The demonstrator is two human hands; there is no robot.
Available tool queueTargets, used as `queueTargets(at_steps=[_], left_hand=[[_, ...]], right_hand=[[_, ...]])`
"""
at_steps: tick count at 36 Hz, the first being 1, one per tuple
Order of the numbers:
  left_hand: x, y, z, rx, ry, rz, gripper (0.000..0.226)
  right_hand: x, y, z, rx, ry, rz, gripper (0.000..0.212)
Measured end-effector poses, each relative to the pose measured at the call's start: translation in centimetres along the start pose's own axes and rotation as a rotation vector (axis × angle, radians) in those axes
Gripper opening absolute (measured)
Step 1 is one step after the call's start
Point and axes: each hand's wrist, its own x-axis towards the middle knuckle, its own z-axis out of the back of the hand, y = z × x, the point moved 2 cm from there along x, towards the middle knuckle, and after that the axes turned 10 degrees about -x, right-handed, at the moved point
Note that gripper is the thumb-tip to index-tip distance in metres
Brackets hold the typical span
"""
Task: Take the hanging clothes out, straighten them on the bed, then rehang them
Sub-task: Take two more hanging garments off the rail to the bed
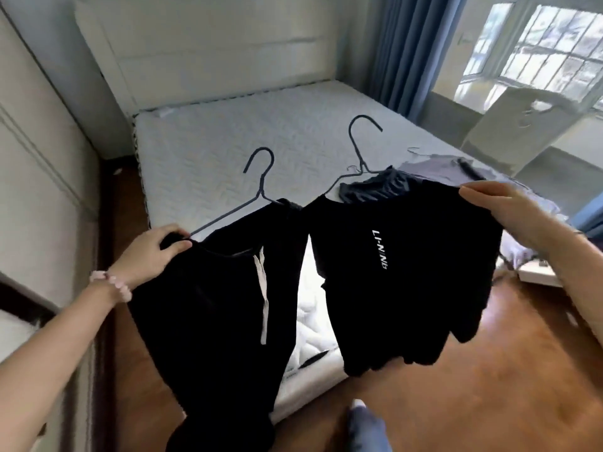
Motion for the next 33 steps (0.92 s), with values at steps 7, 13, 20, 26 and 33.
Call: queueTargets(at_steps=[7,13,20,26,33], left_hand=[[3.8,1.1,-1.7,0.111,-0.253,0.184,0.008],[8.9,0.1,-2.8,0.2,-0.332,0.338,0.007],[14.4,3.2,-1.9,0.152,-0.274,0.431,0.014],[20.6,9.2,-3.0,0.198,-0.258,0.459,0.021],[28.1,22.3,-6.4,0.273,-0.331,0.485,0.012]], right_hand=[[15.8,-1.6,-1.6,-0.097,0.153,0.082,0.064],[28.2,-4.7,-2.5,-0.134,0.233,0.051,0.033],[38.6,-6.7,-5.2,-0.21,0.249,0.01,0.037],[45.1,-10.3,-11.8,-0.364,0.262,0.012,0.026],[52.0,-18.1,-22.5,-0.445,0.12,-0.016,0.023]])
